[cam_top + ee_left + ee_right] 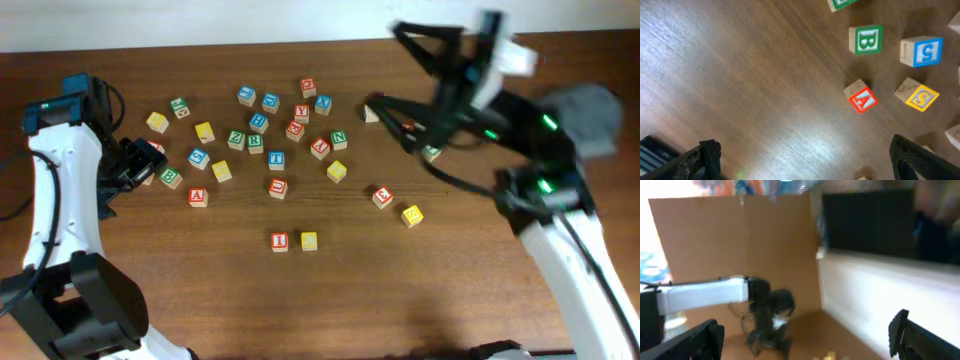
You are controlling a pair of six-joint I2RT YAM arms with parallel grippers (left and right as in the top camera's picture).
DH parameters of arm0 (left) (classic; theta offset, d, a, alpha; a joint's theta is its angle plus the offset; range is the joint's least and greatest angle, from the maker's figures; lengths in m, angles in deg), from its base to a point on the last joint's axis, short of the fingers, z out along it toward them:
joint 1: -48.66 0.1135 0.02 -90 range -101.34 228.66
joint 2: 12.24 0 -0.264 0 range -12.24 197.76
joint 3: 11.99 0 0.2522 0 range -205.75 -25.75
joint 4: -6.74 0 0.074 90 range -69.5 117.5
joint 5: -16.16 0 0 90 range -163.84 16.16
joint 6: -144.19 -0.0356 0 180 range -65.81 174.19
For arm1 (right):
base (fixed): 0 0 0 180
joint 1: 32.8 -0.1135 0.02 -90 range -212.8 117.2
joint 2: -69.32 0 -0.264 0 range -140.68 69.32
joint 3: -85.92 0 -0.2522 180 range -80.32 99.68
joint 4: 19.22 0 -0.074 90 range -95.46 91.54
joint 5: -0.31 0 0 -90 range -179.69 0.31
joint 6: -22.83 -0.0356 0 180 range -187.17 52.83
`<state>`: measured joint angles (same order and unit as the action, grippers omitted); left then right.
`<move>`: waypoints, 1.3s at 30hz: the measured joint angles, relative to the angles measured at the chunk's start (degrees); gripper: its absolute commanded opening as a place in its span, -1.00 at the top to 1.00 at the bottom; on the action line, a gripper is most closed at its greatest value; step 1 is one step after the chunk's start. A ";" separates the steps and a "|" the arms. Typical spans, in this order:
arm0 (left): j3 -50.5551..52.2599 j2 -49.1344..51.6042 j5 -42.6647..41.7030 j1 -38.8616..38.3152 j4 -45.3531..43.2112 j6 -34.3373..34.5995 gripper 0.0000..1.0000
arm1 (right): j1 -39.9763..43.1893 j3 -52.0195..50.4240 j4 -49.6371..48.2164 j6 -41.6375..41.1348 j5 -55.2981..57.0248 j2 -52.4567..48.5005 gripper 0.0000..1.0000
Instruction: Spell out ICRA
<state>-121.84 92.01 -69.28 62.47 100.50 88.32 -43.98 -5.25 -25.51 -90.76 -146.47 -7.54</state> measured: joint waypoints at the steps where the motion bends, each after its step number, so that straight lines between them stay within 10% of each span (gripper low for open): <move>1: 0.00 0.00 -0.04 0.00 -0.13 0.00 -0.99 | -3.41 4.96 5.38 2.38 2.08 -4.66 -0.96; 14: 0.00 0.00 -0.04 0.00 -0.11 0.00 -0.99 | -18.12 50.31 61.46 20.59 35.78 -43.52 -0.96; 20: 0.00 -0.02 -0.02 0.00 -0.11 0.00 -0.98 | -18.82 50.64 66.10 20.11 21.64 -47.71 -0.99; 27: 0.00 0.00 -0.02 0.00 -0.13 -0.02 -0.98 | -29.22 51.32 66.77 -3.19 52.19 -53.31 -0.88; 30: 0.00 -0.02 -0.04 0.00 -0.13 0.00 -0.99 | -33.53 51.32 66.64 -6.01 64.39 -58.77 -0.52; 39: 0.00 0.00 -0.04 0.00 -0.13 0.00 -0.98 | -30.91 51.32 62.23 -8.70 67.49 -63.32 -0.45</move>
<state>-121.84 92.01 -69.33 62.47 100.37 88.32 -74.89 46.07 36.71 -99.46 -78.97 -70.86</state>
